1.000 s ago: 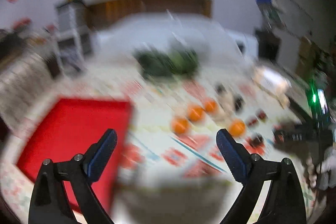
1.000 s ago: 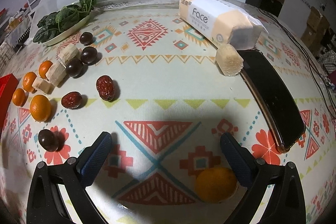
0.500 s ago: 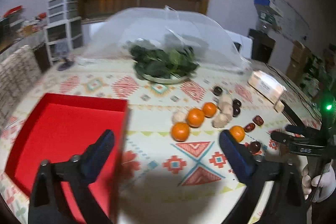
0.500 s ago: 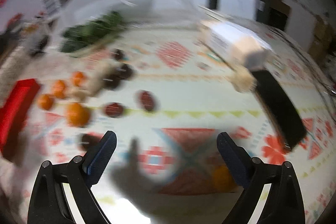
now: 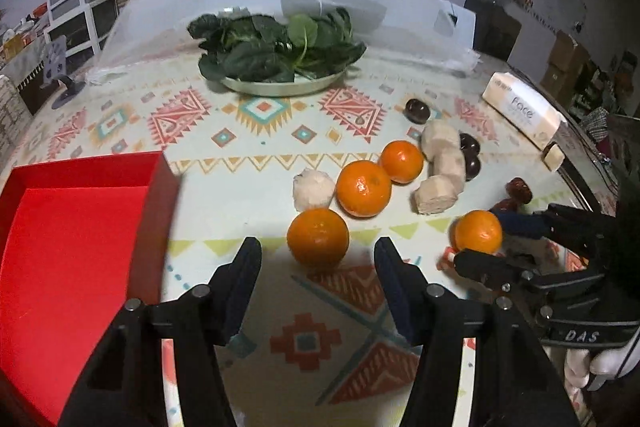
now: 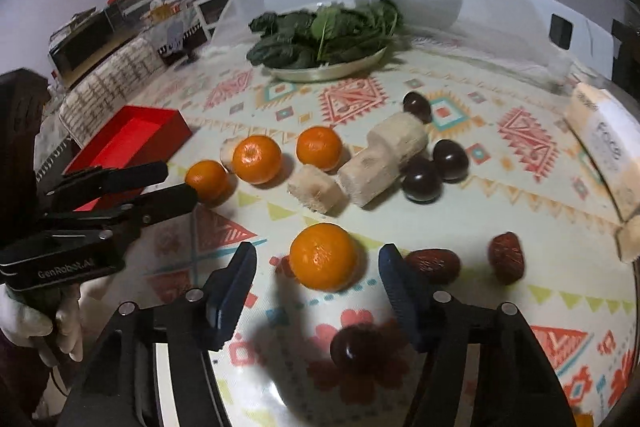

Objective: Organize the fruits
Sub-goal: 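Grasp a mandarin orange with the left tool while the right tool grasps another orange, then carry both oranges over the red tray and open both tools to drop them, then grasp an orange with the right tool while the left tool grasps a dark brown chestnut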

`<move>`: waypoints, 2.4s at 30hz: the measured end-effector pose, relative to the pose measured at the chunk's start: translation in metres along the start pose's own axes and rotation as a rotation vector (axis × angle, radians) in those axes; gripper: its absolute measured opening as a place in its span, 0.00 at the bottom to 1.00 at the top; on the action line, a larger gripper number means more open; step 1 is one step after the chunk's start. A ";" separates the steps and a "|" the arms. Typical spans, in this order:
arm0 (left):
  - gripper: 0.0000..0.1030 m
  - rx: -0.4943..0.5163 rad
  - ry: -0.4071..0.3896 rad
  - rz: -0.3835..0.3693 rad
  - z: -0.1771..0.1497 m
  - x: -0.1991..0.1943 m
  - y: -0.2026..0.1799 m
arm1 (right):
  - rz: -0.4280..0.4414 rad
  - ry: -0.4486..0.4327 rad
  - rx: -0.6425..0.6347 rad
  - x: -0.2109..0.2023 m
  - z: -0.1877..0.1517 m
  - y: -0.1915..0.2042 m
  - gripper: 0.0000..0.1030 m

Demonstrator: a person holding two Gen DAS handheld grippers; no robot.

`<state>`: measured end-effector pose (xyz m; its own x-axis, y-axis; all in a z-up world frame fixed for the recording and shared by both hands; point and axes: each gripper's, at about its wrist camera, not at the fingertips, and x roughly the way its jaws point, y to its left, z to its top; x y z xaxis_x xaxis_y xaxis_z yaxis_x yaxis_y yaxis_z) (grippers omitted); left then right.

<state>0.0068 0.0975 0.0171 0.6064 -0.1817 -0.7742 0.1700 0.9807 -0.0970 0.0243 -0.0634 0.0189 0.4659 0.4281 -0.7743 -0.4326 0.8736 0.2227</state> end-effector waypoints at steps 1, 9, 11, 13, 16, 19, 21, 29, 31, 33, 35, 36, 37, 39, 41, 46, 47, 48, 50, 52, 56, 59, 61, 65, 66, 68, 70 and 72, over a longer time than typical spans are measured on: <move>0.57 0.001 0.006 -0.002 0.002 0.004 0.000 | 0.009 0.004 0.006 0.001 0.000 -0.001 0.57; 0.32 0.025 0.029 0.023 0.006 0.018 -0.006 | 0.008 0.004 -0.005 0.001 -0.001 0.003 0.37; 0.32 0.010 0.022 0.026 0.005 0.014 -0.004 | 0.010 0.004 0.004 0.001 -0.002 0.003 0.37; 0.32 -0.007 -0.001 0.015 0.005 0.003 -0.002 | 0.009 0.004 0.009 -0.001 -0.003 0.003 0.37; 0.32 -0.036 -0.053 0.003 0.002 -0.025 0.003 | 0.011 -0.004 0.012 -0.008 -0.006 0.008 0.37; 0.32 -0.080 -0.107 0.005 -0.006 -0.057 0.017 | 0.025 -0.020 -0.004 -0.020 -0.004 0.022 0.37; 0.32 -0.118 -0.137 0.029 -0.014 -0.077 0.032 | 0.039 -0.034 -0.024 -0.026 -0.001 0.036 0.37; 0.32 -0.302 -0.197 0.228 -0.049 -0.128 0.126 | 0.207 -0.043 -0.138 -0.025 0.015 0.134 0.37; 0.32 -0.340 -0.197 0.277 -0.058 -0.133 0.147 | 0.249 -0.031 -0.177 -0.015 0.018 0.166 0.37; 0.32 -0.370 -0.191 0.304 -0.065 -0.135 0.164 | 0.272 -0.019 -0.205 -0.005 0.019 0.190 0.37; 0.32 -0.396 -0.180 0.320 -0.073 -0.135 0.180 | 0.296 0.002 -0.229 0.010 0.018 0.215 0.37; 0.32 -0.406 -0.175 0.323 -0.075 -0.134 0.185 | 0.302 0.010 -0.238 0.016 0.018 0.225 0.37; 0.32 -0.417 -0.173 0.325 -0.078 -0.135 0.190 | 0.302 0.023 -0.253 0.025 0.016 0.237 0.37; 0.32 -0.431 -0.172 0.326 -0.083 -0.136 0.198 | 0.297 0.039 -0.269 0.036 0.013 0.251 0.37; 0.32 -0.444 -0.172 0.326 -0.086 -0.138 0.205 | 0.293 0.057 -0.282 0.048 0.011 0.262 0.37; 0.44 -0.484 -0.190 0.304 -0.089 -0.142 0.213 | 0.250 0.055 -0.310 0.061 0.009 0.273 0.38; 0.49 -0.485 -0.201 0.303 -0.089 -0.145 0.212 | 0.249 0.050 -0.310 0.061 0.009 0.273 0.39; 0.50 -0.485 -0.211 0.303 -0.088 -0.147 0.211 | 0.249 0.043 -0.308 0.059 0.010 0.273 0.41; 0.51 -0.480 -0.231 0.298 -0.086 -0.153 0.207 | 0.243 0.018 -0.306 0.051 0.012 0.271 0.51; 0.54 -0.476 -0.250 0.287 -0.083 -0.161 0.200 | 0.236 -0.009 -0.300 0.041 0.015 0.267 0.55; 0.62 -0.435 -0.307 0.266 -0.075 -0.179 0.176 | 0.212 -0.108 -0.263 0.005 0.017 0.245 0.55; 0.72 -0.379 -0.349 0.241 -0.068 -0.191 0.147 | 0.132 -0.240 -0.251 -0.036 0.008 0.219 0.74; 0.75 -0.336 -0.355 0.212 -0.062 -0.192 0.125 | 0.082 -0.324 -0.227 -0.065 0.000 0.192 0.96; 0.76 -0.245 -0.328 0.148 -0.053 -0.181 0.084 | -0.031 -0.346 -0.123 -0.105 -0.016 0.121 1.00; 0.76 -0.217 -0.314 0.125 -0.051 -0.176 0.071 | -0.053 -0.338 -0.088 -0.113 -0.022 0.101 1.00; 0.76 -0.181 -0.290 0.092 -0.048 -0.165 0.052 | -0.109 -0.311 0.002 -0.130 -0.035 0.051 1.00; 0.76 -0.156 -0.263 0.064 -0.046 -0.154 0.036 | -0.190 -0.287 0.092 -0.147 -0.054 -0.001 1.00; 0.76 -0.138 -0.235 0.031 -0.045 -0.142 0.021 | -0.237 -0.270 0.152 -0.158 -0.071 -0.036 0.98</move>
<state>-0.1109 0.1470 0.0969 0.7761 -0.1479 -0.6131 0.0512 0.9837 -0.1725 -0.0884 -0.1785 0.0915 0.7342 0.2378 -0.6359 -0.1789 0.9713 0.1566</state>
